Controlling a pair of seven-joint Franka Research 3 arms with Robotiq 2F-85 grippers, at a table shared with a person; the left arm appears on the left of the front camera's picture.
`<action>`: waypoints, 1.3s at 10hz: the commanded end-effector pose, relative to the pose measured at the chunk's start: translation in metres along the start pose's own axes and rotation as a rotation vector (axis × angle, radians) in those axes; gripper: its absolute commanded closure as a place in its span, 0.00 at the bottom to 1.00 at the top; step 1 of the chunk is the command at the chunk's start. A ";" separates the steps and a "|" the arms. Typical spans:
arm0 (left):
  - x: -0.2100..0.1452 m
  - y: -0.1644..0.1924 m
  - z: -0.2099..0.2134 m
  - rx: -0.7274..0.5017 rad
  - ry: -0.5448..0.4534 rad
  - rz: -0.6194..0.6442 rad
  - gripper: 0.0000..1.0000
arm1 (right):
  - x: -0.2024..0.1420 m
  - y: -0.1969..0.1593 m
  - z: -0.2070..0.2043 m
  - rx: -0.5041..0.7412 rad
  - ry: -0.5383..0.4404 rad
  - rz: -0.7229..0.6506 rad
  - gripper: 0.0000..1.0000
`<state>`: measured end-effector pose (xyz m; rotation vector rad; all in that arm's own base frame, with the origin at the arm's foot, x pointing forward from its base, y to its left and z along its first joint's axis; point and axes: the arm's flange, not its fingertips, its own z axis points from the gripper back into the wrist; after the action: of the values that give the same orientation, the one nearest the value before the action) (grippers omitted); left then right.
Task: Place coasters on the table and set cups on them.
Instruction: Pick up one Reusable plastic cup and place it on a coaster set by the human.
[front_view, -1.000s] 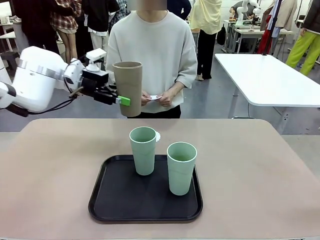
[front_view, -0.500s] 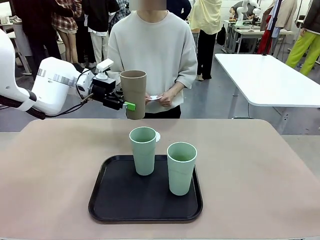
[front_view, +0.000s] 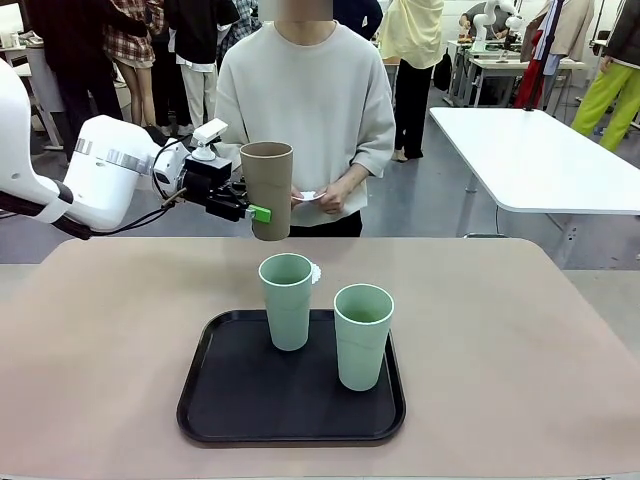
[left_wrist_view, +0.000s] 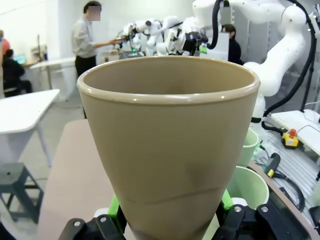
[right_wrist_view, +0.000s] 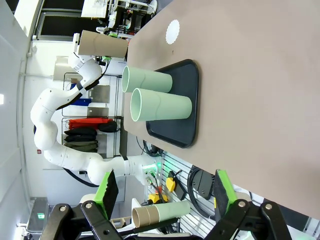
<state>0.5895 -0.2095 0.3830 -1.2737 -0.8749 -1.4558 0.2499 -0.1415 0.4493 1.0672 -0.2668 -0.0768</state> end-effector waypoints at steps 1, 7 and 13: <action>-0.007 0.017 0.001 -0.038 -0.008 -0.037 0.17 | 0.001 0.000 0.000 0.017 -0.006 0.006 0.00; -0.043 0.093 -0.024 -0.057 -0.063 -0.052 0.17 | 0.001 0.000 0.000 0.017 -0.006 0.006 0.00; -0.095 0.126 -0.043 -0.091 -0.020 -0.021 0.17 | 0.001 0.000 0.000 0.017 -0.006 0.006 0.00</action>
<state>0.6830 -0.2579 0.2665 -1.3564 -0.8871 -1.5173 0.2499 -0.1415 0.4494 1.0671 -0.2668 -0.0767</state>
